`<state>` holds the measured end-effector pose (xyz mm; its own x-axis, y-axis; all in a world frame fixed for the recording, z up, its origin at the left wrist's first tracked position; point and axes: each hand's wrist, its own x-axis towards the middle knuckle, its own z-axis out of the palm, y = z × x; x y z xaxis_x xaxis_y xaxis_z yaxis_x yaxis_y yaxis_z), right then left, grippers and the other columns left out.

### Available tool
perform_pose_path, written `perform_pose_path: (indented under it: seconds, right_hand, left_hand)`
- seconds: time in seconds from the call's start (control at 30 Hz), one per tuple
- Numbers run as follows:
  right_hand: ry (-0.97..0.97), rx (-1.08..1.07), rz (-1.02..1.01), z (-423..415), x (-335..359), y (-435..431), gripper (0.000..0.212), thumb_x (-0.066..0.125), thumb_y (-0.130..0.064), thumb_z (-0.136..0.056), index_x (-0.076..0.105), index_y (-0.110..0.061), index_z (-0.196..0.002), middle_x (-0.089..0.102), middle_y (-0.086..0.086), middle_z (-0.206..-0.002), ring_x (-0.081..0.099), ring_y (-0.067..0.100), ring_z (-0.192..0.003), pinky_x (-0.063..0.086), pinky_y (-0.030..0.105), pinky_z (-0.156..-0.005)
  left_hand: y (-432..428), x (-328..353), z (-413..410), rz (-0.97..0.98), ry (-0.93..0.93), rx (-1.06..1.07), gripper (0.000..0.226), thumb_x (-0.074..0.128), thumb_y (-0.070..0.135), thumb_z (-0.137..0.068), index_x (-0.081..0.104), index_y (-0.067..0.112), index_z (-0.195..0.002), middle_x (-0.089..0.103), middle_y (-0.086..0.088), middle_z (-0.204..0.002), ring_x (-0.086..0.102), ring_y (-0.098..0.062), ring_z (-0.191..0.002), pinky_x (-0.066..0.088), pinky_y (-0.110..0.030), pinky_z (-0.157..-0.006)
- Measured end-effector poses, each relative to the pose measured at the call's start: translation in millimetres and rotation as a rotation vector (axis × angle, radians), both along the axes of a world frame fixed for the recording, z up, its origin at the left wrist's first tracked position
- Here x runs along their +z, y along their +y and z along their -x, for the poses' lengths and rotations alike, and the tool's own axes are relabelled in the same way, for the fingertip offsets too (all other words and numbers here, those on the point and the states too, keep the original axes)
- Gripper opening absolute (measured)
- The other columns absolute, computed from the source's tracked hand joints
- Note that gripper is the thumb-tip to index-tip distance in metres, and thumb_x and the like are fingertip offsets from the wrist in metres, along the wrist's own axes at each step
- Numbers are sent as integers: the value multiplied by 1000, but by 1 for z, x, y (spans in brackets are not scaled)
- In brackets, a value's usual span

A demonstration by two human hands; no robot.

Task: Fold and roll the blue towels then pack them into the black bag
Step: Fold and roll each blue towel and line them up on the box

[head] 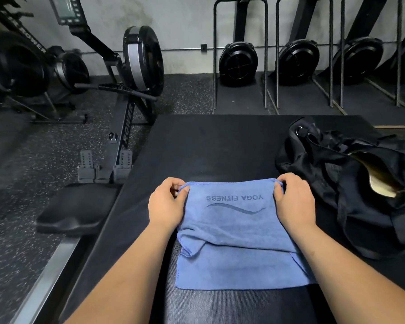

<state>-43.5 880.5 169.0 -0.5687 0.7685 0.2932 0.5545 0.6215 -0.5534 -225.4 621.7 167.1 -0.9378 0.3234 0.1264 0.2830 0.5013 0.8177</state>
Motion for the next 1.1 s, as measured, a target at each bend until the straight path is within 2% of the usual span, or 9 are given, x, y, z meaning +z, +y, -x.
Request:
perform_pose_path:
  seconds: [0.13,0.2,0.3,0.4,0.53,0.67,0.77,0.93,1.1]
  right_hand:
    - [62,-8,88,-16,10,2,14,64,-26,-99,66,-29,-113,62,1,-97,46,15,-91,35,32,-75]
    - [83,13,56,-24,20,2,24,67,-25,-99,69,-28,-122,64,-3,-96,52,18,-99,38,32,-78]
    - [87,46,29,-37,45,-2,20,67,-21,-98,75,-29,-114,63,-12,-88,56,25,-107,37,33,-77]
    - [57,72,16,-50,71,-2,19,65,-21,-97,73,-35,-107,66,-12,-85,57,25,-102,38,34,-76]
    - [27,114,-47,-74,113,-6,16,66,-30,-96,72,-41,-106,71,-14,-88,62,25,-98,53,41,-83]
    - [87,157,-94,-102,154,-14,7,75,-35,-93,78,-39,-97,69,-19,-76,66,18,-83,52,35,-75]
    - [131,196,-141,-122,180,-24,7,75,-32,-94,79,-36,-97,77,-15,-91,70,18,-92,55,39,-83]
    - [146,241,-236,-149,226,-45,12,71,-26,-97,78,-34,-101,78,-12,-101,69,22,-100,53,40,-88]
    - [224,229,-299,-169,277,-63,13,69,-27,-98,79,-32,-105,79,-9,-104,69,25,-103,53,40,-92]
  left_hand:
    - [-13,17,2,-124,-91,-38,12,81,22,-89,71,29,-91,72,10,-84,60,-6,-70,49,-24,-74]
    - [-20,29,2,-134,-91,-53,12,82,21,-88,72,27,-90,72,6,-84,61,-8,-70,49,-24,-73]
    - [-31,54,-8,-134,-60,-87,14,84,19,-88,71,24,-89,70,7,-80,57,-6,-66,46,-20,-69]
    - [-40,79,-17,-141,-31,-129,13,84,20,-88,72,26,-90,69,7,-76,58,-8,-67,48,-22,-70]
    - [-54,117,-37,-140,36,-151,7,82,21,-90,78,27,-92,72,12,-73,60,0,-65,47,-20,-71]
    - [-75,156,-65,-173,84,-162,2,82,20,-91,80,19,-90,73,7,-73,57,4,-59,43,-10,-61]
    - [-93,181,-85,-210,106,-165,5,83,20,-90,80,16,-90,75,-1,-78,56,3,-58,41,-8,-58]
    - [-120,225,-113,-257,144,-174,9,86,24,-88,80,17,-87,75,1,-76,57,0,-59,41,-11,-57]
    - [-142,273,-126,-345,196,-189,11,87,32,-87,81,22,-87,79,3,-81,70,-14,-74,59,-40,-78]
